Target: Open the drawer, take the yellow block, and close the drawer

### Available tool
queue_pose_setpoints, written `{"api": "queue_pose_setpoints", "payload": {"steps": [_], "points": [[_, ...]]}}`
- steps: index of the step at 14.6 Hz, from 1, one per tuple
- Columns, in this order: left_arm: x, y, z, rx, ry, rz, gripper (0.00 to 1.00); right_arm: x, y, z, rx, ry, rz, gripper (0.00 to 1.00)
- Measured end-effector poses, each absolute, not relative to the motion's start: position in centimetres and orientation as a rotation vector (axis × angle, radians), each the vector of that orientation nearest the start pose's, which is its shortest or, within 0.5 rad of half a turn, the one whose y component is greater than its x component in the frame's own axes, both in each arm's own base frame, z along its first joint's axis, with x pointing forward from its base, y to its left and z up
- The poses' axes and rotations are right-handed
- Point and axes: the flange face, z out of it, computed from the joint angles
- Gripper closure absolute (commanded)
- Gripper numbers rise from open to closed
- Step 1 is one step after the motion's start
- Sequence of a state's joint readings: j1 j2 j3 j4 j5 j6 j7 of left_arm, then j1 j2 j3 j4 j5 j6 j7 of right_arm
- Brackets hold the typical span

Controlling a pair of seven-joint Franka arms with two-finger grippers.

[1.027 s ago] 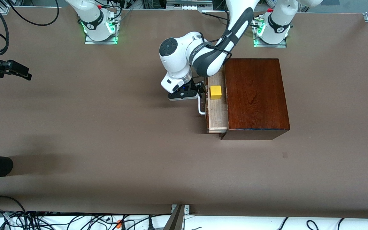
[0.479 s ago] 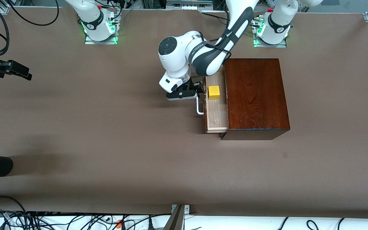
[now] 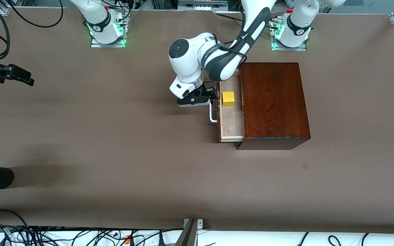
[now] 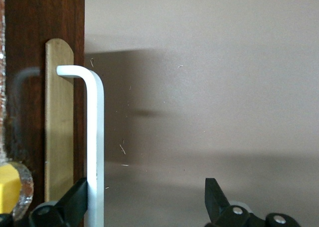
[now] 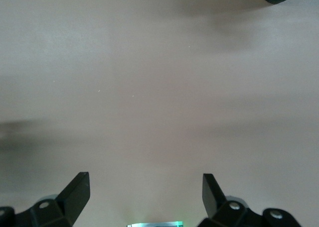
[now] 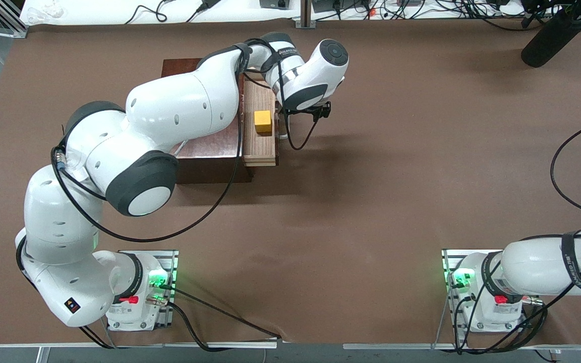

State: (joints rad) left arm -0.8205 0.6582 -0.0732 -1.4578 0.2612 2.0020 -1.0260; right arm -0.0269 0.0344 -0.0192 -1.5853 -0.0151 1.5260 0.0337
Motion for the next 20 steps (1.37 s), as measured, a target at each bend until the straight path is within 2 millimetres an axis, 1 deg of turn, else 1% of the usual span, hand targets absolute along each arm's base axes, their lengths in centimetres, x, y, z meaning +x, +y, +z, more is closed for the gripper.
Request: {"api": "queue_pose_setpoints", "payload": {"steps": [8,9,11,13,14,16,18,20], "points": [[46.1,-54.1,29.3,-2.971,-0.055,-0.109,0.0,55.8,-2.7,59.5,-3.151,0.126,0.148,0.0],[46.2,-54.2,29.4,-2.974,-0.057,-0.111,0.0,55.8,-2.7,59.5,-3.151,0.126,0.148,0.0],[46.7,-54.3,30.3,-2.989,-0.067,-0.13,0.0,55.8,-2.7,59.4,-3.151,0.126,0.15,0.0],[47.8,-54.3,32.0,-3.011,-0.092,-0.162,0.0,55.8,-2.7,59.4,-3.151,0.126,0.151,0.0],[48.5,-53.9,33.0,-3.014,-0.111,-0.17,0.0,55.8,-2.7,59.4,-3.151,0.126,0.151,0.0],[49.4,-52.4,35.0,-2.984,-0.148,-0.146,0.0,55.8,-2.7,59.4,-3.151,0.126,0.152,0.0],[50.5,-50.4,38.1,-2.954,-0.102,-0.115,0.0,55.9,-2.7,59.3,-3.151,0.126,0.153,0.0],[52.4,-47.1,41.3,-2.931,-0.012,-0.077,0.0,55.9,-2.7,59.3,-3.151,0.126,0.154,0.0]]}}
